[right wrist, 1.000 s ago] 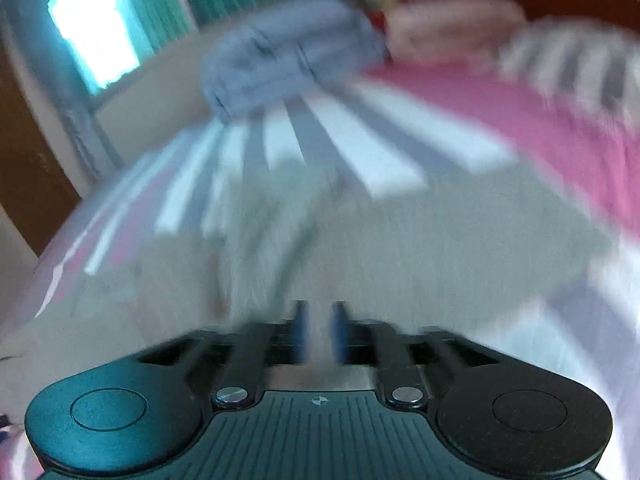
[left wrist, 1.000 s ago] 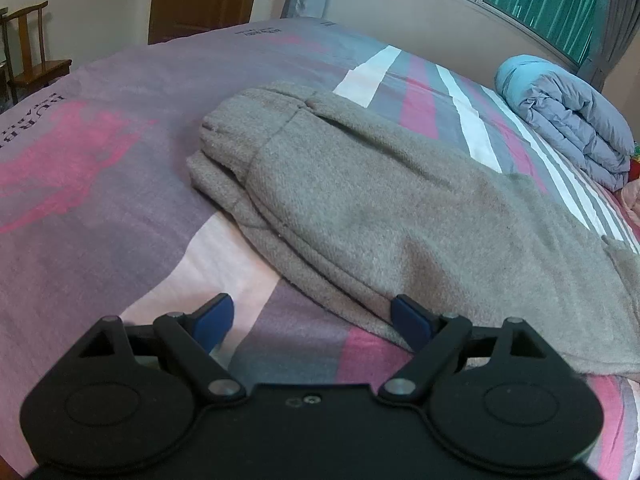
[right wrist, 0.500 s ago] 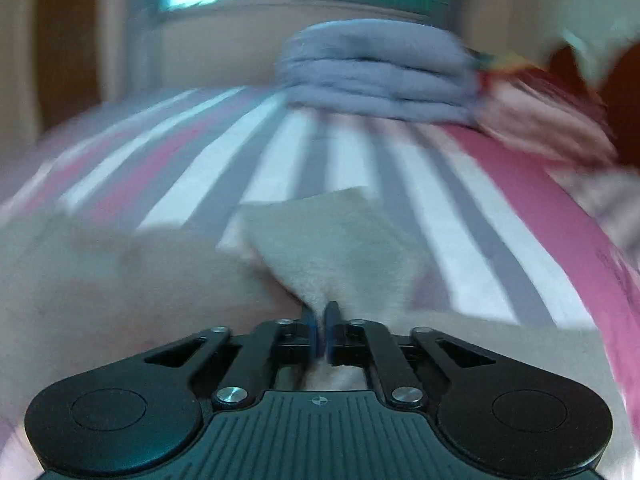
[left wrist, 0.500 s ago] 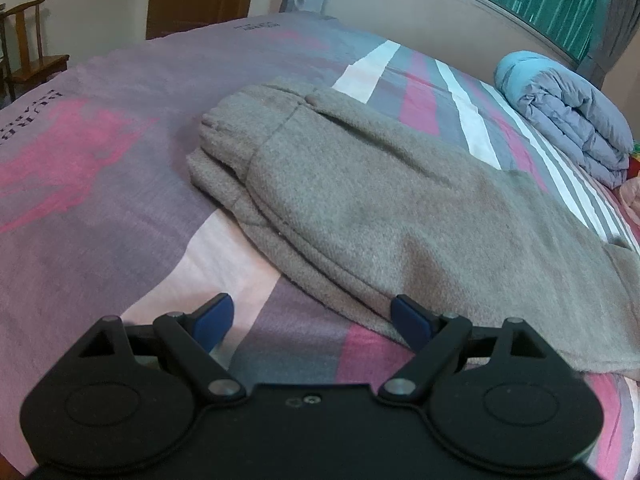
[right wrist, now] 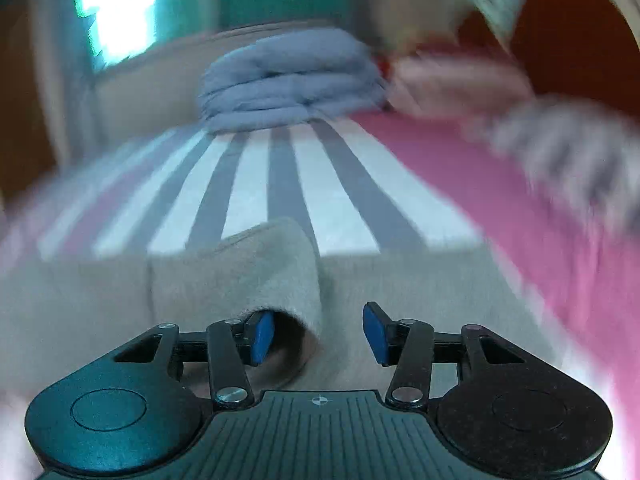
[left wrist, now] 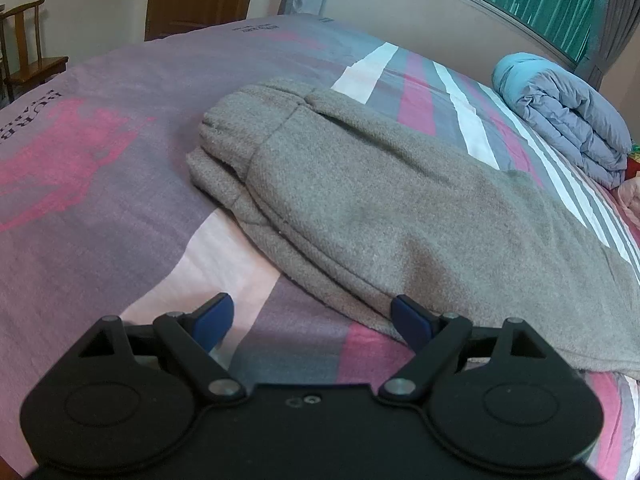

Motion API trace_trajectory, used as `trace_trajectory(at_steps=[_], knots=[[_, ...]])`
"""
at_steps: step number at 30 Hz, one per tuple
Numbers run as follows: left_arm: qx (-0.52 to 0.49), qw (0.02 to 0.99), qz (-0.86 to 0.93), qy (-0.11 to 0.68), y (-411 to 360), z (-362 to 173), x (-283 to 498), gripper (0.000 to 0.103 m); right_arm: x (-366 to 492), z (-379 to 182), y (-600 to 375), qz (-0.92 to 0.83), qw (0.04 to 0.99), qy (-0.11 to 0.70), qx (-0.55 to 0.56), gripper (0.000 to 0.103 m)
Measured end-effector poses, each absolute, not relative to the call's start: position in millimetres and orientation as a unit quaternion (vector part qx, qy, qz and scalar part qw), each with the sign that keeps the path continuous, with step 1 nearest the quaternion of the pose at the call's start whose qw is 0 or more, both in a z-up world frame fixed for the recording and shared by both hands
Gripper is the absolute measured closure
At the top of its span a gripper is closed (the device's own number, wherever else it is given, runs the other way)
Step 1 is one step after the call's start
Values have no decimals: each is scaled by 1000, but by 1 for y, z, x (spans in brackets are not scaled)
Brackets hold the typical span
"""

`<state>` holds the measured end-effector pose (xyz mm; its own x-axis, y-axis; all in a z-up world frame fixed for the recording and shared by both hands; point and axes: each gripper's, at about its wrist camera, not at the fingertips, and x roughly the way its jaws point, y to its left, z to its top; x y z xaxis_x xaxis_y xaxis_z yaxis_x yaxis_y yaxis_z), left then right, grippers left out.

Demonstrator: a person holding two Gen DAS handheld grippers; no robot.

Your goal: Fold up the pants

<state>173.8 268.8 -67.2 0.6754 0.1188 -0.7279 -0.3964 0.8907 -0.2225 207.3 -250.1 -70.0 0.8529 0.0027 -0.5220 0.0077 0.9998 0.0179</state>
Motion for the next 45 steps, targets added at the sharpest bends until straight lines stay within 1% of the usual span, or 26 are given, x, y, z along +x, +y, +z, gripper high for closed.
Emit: trace_trajectory(at_steps=[1,2,3,4,5,7,8,9,10,13,18,21,28,29,30,32,33,35,38,40,41,42,43,44,45], knots=[[-185,897,143,376,269,-67,174,22,208,-71,-240,7,966,259,-26,58],[-185,896,143,376,269,-67,174,22,207,-71,-239,19,970,240,-42,70],[-184,896,143,377,269,-67,174,22,204,-70,-245,32,973,228,-19,99],[-184,896,143,378,268,-67,175,22,203,-68,-265,24,971,225,73,99],[-184,896,142,378,269,-67,175,22,199,-72,-293,16,958,215,190,99],[-183,895,143,380,269,-66,176,22,179,-105,-351,-31,892,181,412,99],[-183,895,144,380,269,-66,176,22,175,-132,-365,-58,855,200,475,99],[-184,895,145,380,269,-66,176,22,174,-154,-371,-60,830,222,509,99],[-182,895,146,380,268,-66,176,22,169,-172,-374,-51,811,223,538,99],[-181,895,149,379,265,-67,176,22,161,-181,-380,-46,802,198,561,99],[-181,894,151,380,264,-68,176,22,162,-189,-382,-48,802,196,562,99],[-182,894,150,381,265,-67,176,22,161,-184,-391,-65,794,185,575,99],[-195,894,151,373,268,-62,174,23,161,-165,-389,-60,806,198,554,99],[-203,895,156,364,269,-58,170,34,161,-162,-387,-61,811,200,546,99],[-213,900,160,345,270,-53,164,41,159,-161,-386,-60,814,202,542,99],[-218,914,162,302,272,-42,153,44,159,-161,-386,-54,812,204,544,99],[-218,920,163,284,273,-38,150,47,157,-162,-385,-51,812,204,545,99],[-227,923,162,265,279,-32,150,49,160,-162,-385,-49,813,205,542,99],[-249,916,157,272,292,-31,166,50,162,-160,-381,-56,818,206,535,99],[-266,909,155,282,302,-35,180,55,163,-159,-379,-58,819,207,532,99],[-277,904,158,286,308,-37,187,66,163,-159,-378,-59,819,207,532,99],[-287,898,158,293,312,-39,192,79,163,-158,-377,-59,819,207,532,99],[-296,889,156,314,315,-42,201,87,163,-158,-378,-59,819,207,532,99],[-306,874,149,347,319,-50,210,90,163,-158,-378,-59,819,207,531,99],[-308,868,139,364,321,-55,215,92,163,-158,-376,-60,820,207,530,99]])
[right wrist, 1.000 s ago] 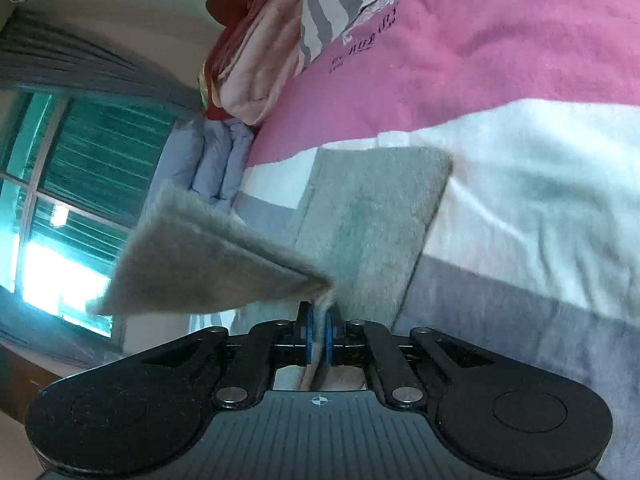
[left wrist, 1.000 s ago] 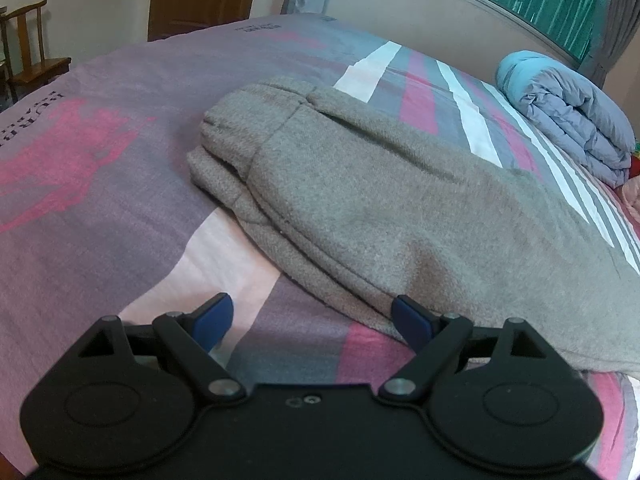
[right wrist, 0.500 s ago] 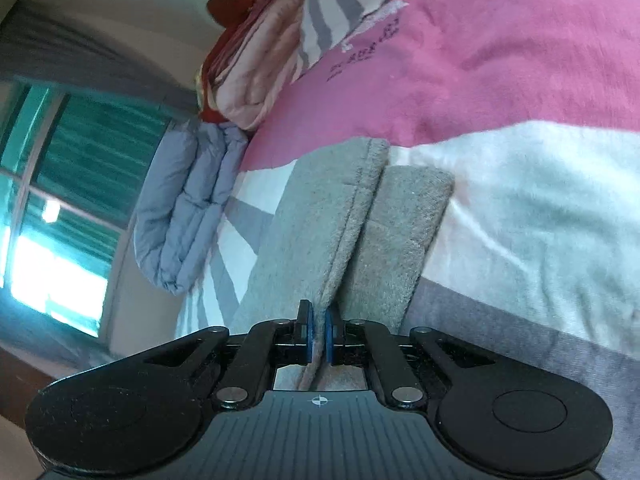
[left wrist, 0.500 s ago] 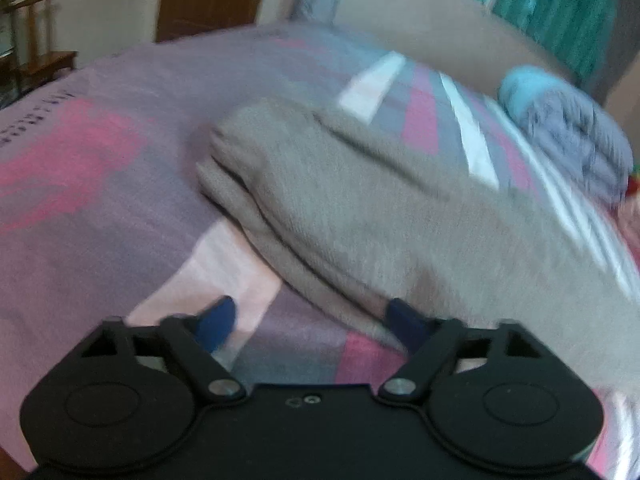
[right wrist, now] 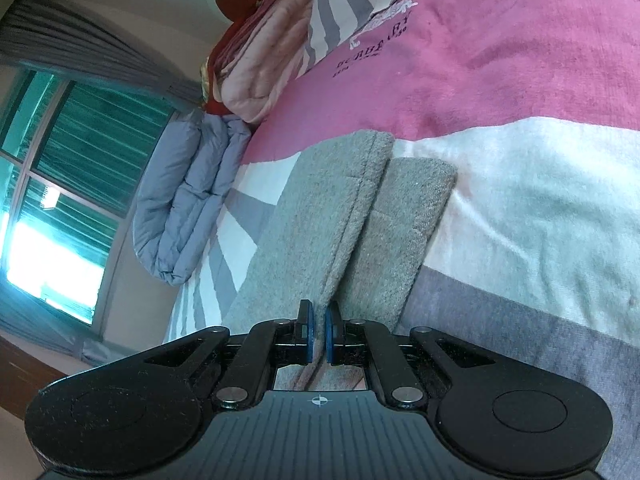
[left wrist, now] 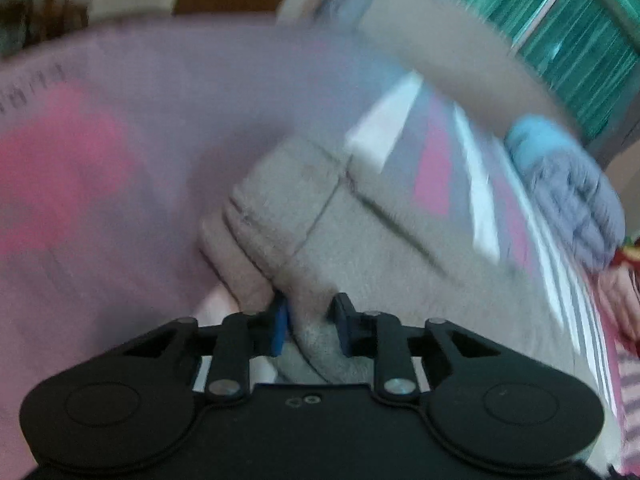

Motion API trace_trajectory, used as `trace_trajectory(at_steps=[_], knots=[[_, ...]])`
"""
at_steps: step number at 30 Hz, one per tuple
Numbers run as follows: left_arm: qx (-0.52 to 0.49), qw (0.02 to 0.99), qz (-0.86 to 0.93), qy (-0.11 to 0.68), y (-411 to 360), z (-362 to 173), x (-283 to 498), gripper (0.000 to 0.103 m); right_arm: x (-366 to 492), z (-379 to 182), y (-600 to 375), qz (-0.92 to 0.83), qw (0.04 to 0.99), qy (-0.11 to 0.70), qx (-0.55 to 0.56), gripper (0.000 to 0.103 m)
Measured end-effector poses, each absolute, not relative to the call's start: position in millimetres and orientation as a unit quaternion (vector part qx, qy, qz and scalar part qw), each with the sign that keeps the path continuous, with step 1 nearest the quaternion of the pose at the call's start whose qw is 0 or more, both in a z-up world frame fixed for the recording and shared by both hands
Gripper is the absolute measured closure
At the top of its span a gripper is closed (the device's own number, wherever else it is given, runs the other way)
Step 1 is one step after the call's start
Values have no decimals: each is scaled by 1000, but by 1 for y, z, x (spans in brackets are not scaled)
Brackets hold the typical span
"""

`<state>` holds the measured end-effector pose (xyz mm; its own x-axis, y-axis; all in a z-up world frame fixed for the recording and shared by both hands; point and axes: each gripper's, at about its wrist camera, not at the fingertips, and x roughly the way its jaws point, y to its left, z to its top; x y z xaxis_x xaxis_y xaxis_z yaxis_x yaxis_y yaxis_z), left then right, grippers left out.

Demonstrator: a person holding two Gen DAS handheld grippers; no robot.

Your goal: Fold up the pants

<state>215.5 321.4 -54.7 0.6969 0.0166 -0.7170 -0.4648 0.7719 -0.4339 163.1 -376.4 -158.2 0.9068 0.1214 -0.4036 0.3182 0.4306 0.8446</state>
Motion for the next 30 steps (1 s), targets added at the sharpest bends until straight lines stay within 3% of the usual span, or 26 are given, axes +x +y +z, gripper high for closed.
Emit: trace_trajectory(at_steps=[13,17,20,22,24,27,30], knots=[[-352,884,100,291,348,-41,198,101,179,-148,-366,-55,827,226,511,95],[-337,892,94,285,350,-29,200,101,159,-118,-350,-11,851,173,496,98],[-326,880,107,329,350,-44,209,101,157,-131,-344,-67,839,245,481,98],[-322,881,106,329,348,-49,207,101,159,-151,-355,-66,804,257,532,97],[-330,880,104,324,347,-53,204,100,154,-149,-365,-66,801,240,544,91],[-333,879,100,326,349,-56,203,98,144,-142,-376,-96,822,195,527,66],[-334,878,97,329,353,-56,204,98,150,-144,-391,-110,816,187,536,69]])
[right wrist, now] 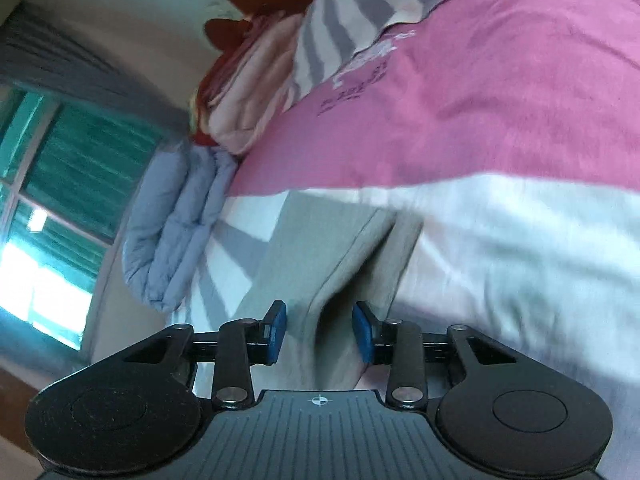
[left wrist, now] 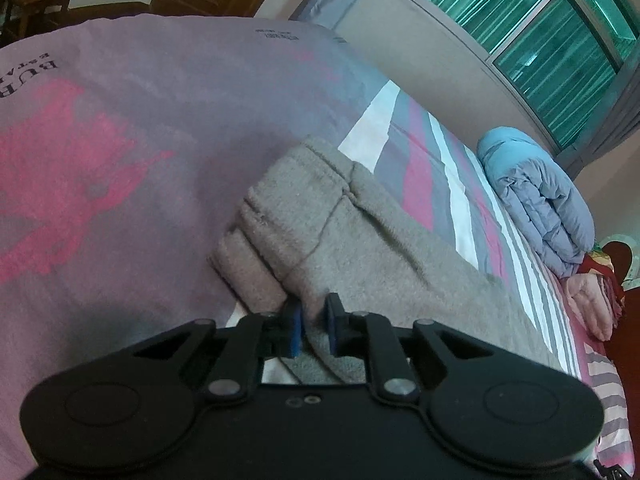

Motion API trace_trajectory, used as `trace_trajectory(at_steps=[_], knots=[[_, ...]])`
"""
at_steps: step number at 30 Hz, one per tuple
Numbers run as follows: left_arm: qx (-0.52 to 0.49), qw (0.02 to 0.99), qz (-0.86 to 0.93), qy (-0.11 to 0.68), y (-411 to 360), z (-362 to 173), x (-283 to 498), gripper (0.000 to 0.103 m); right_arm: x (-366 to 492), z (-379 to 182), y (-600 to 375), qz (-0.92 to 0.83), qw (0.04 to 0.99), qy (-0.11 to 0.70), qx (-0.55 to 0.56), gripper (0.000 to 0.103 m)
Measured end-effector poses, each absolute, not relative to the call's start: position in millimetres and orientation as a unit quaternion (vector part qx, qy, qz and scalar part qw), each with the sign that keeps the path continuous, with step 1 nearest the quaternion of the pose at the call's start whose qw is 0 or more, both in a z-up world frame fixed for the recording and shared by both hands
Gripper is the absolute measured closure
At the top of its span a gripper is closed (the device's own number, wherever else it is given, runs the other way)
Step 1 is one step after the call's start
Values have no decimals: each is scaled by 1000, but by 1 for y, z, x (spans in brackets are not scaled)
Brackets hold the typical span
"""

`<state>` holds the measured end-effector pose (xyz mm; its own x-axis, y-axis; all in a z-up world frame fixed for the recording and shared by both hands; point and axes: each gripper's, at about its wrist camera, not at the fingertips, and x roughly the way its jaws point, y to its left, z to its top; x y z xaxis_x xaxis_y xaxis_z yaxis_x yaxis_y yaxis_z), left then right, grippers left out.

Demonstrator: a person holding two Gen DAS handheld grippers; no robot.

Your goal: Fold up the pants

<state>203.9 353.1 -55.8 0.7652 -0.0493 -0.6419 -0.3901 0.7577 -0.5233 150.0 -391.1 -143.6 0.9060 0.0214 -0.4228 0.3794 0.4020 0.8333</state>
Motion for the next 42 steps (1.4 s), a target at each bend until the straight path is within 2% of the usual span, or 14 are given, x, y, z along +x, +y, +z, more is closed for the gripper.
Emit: trace_trajectory(at_steps=[1,2,6,10,11,13,15,21,24,30,33,35,37,42], knots=[[-333,878,97,330,354,-56,204,98,152,-142,-393,-112,815,189,536,94],[-333,878,97,331,354,-55,205,98,153,-137,-394,-106,821,185,529,99],[-334,877,97,332,354,-57,207,97,141,-120,-384,-94,844,166,502,99],[-330,877,95,335,355,-57,207,97,138,-147,-398,-119,804,191,551,98],[-329,878,93,336,355,-58,208,97,135,-145,-399,-117,805,184,553,92],[-332,877,91,336,357,-59,208,97,126,-139,-400,-117,810,170,548,52],[-334,876,93,337,357,-60,209,97,117,-132,-400,-120,815,155,545,30],[-334,874,95,340,355,-61,211,97,130,-137,-411,-125,796,180,564,31],[-333,873,93,344,357,-60,212,97,158,-133,-421,-127,805,240,528,91],[-328,873,89,349,357,-60,214,96,153,-85,-413,-66,911,154,377,91],[-331,872,91,349,358,-61,215,96,177,-141,-430,-104,847,265,448,90],[-329,873,90,348,358,-60,214,95,168,-138,-431,-104,844,242,467,82],[-331,875,91,342,356,-59,211,95,150,-120,-419,-146,863,217,432,64],[-280,902,123,306,321,-38,188,90,119,-107,-380,-88,873,170,449,64]])
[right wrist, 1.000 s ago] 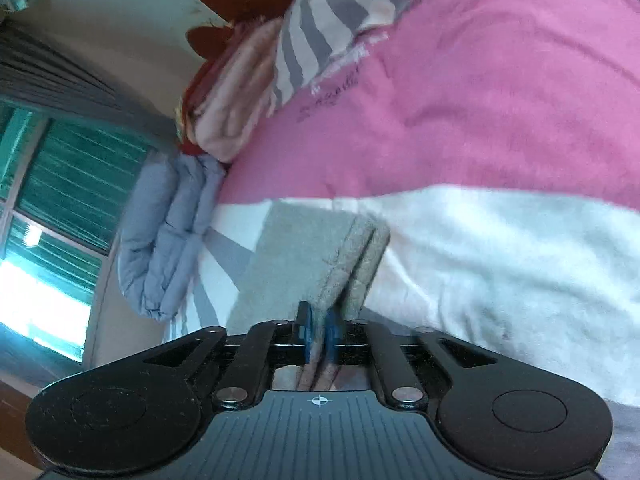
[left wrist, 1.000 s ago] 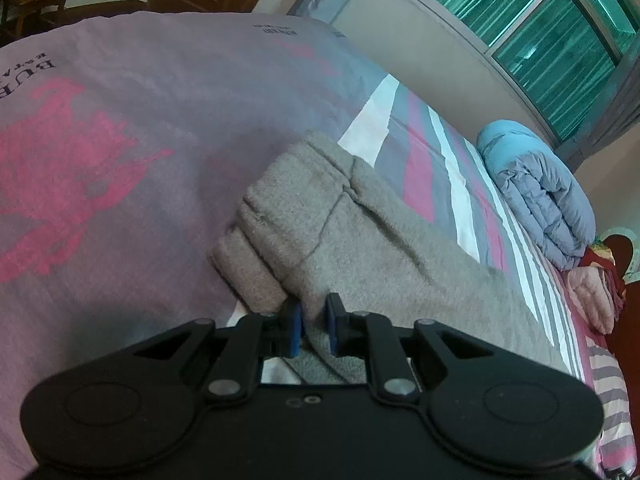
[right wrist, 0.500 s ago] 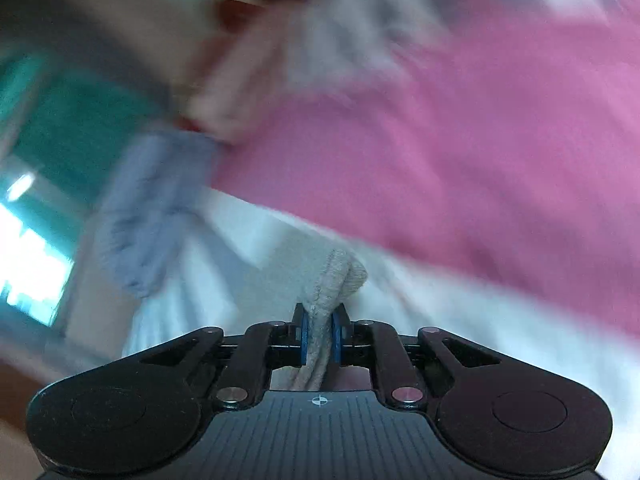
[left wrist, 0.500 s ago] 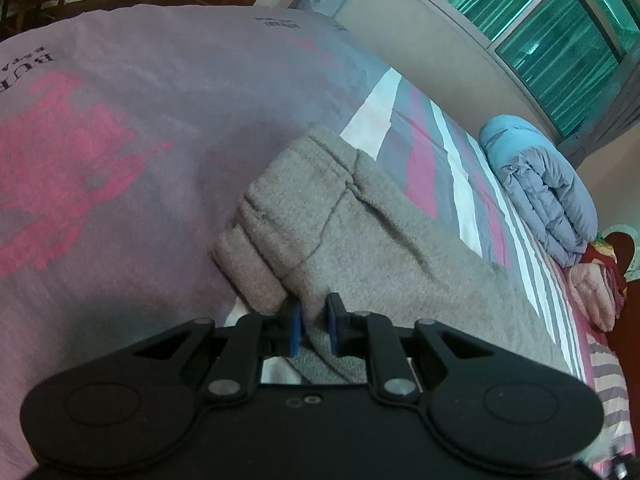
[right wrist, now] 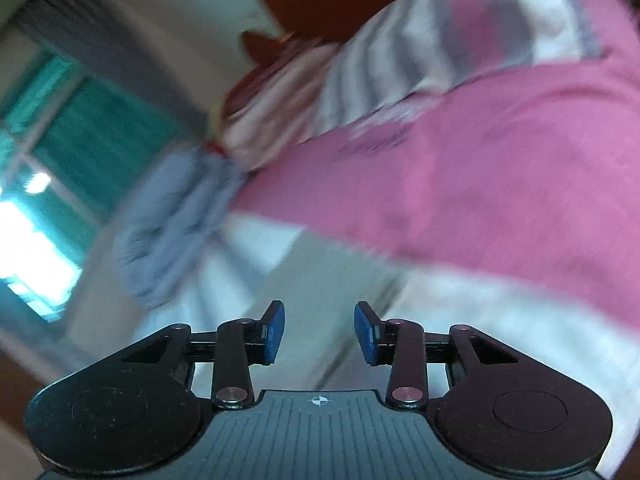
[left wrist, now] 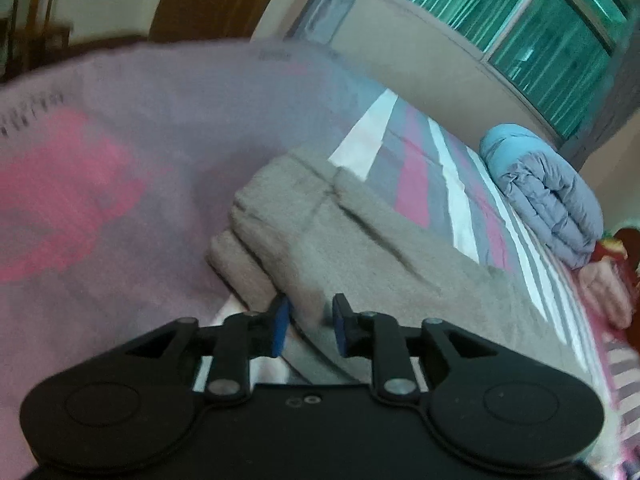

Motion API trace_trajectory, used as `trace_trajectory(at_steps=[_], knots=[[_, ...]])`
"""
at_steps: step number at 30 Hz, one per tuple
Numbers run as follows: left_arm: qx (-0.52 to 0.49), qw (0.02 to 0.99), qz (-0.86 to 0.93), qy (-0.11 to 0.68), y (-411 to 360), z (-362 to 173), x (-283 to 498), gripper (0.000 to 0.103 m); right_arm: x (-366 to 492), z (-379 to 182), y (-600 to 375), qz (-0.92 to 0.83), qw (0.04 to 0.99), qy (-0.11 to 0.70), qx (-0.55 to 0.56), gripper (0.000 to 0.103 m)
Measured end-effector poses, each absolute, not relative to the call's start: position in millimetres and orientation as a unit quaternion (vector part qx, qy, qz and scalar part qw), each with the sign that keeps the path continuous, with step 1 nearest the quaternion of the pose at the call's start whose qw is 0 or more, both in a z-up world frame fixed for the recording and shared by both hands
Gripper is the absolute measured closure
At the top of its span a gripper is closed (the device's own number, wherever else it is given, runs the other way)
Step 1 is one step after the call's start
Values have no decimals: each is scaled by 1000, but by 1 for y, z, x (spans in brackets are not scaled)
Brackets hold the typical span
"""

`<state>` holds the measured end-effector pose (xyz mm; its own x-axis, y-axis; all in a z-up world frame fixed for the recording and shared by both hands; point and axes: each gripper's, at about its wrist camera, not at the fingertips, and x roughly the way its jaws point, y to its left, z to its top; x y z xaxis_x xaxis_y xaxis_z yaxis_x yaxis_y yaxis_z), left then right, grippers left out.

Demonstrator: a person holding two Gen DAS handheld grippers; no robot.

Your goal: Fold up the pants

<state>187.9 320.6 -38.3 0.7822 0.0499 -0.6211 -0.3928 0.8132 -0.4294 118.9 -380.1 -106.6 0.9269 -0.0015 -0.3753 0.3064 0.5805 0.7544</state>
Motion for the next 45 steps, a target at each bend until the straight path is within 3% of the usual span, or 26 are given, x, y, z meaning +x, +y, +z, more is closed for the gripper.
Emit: trace_trajectory(at_steps=[8,12,21,45], knots=[[-303,906,92,282,244,-49,157,88,148,-142,-305,90,786,241,563,64],[-287,908,84,293,226,-56,161,80,157,-142,-297,114,777,259,563,64],[-294,902,83,304,232,-57,163,76,166,-154,-294,98,760,318,559,68],[-290,900,93,312,227,-60,163,75,174,-176,-295,110,715,330,607,72]])
